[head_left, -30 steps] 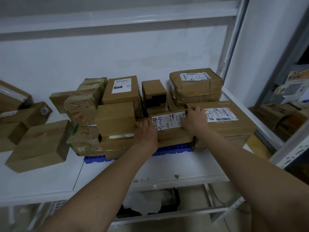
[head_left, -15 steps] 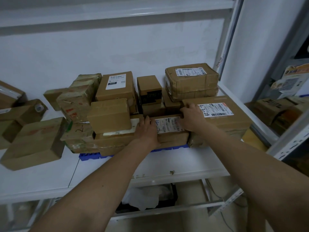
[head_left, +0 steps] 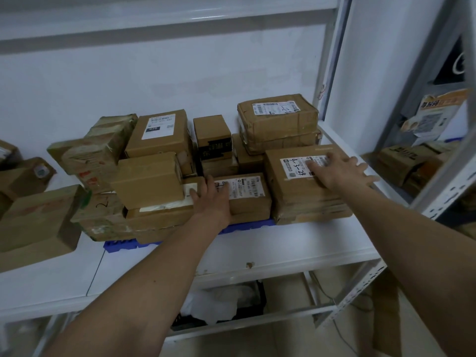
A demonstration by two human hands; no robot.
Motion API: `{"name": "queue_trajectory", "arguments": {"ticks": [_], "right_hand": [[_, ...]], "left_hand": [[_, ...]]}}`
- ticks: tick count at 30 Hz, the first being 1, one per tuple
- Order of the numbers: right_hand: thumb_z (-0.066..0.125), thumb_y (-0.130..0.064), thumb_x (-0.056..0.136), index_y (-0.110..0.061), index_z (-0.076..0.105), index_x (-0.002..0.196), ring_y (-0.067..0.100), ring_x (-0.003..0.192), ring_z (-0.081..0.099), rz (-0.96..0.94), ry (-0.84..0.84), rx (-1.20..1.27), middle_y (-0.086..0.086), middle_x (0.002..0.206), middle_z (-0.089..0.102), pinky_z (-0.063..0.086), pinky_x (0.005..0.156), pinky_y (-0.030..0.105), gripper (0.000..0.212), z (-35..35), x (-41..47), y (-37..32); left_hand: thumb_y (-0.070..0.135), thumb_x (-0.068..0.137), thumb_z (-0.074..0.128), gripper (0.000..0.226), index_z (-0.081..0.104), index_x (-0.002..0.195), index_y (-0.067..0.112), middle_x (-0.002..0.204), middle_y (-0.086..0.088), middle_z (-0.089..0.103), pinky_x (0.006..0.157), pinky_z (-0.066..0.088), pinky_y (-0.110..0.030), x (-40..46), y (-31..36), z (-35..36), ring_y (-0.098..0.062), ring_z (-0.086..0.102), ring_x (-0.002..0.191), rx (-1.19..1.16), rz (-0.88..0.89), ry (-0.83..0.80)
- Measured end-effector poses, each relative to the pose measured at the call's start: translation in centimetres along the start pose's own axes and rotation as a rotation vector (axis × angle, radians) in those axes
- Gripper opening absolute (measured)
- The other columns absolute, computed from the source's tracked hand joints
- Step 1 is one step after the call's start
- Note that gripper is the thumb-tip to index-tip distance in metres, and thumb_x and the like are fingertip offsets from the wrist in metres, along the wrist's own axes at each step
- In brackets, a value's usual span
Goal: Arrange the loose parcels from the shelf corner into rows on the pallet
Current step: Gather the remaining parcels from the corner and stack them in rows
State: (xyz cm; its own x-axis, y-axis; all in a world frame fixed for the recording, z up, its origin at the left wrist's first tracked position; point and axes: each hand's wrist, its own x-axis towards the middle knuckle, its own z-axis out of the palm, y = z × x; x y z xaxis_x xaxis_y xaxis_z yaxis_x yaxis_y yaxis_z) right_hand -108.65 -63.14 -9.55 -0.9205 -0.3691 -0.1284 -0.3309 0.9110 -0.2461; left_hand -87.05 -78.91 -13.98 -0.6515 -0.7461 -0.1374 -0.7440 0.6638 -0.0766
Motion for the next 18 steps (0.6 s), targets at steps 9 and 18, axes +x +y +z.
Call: {"name": "queue_trajectory", "arguments": {"ticks": [9,18], "right_hand": [[0.031,-0.081,0.079,-0.029,0.035,0.141,0.045,0.135,0.025,-0.082,0.044,-0.017,0.022,0.147,0.029,0.020,0.108,0.059,0.080,0.3,-0.2,-0.6],[0.028,-0.079,0.082,-0.025,0.030,0.144,0.047,0.135,0.024,-0.118,0.032,0.012,0.023,0.149,0.026,0.018,0.109,0.058,0.082,0.6,-0.2,-0.4]], "left_hand": [[0.060,0.061,0.080,0.130,-0.004,0.153,0.021,0.159,-0.015,-0.004,0.115,0.007,-0.060,0.3,-0.7,0.0,-0.035,-0.004,0.146,-0.009,-0.026,-0.027],[0.067,0.056,0.077,0.130,0.001,0.153,0.024,0.159,-0.010,0.006,0.115,0.005,-0.057,0.5,-1.3,0.4,-0.033,-0.001,0.146,-0.114,0.010,-0.003]]}}
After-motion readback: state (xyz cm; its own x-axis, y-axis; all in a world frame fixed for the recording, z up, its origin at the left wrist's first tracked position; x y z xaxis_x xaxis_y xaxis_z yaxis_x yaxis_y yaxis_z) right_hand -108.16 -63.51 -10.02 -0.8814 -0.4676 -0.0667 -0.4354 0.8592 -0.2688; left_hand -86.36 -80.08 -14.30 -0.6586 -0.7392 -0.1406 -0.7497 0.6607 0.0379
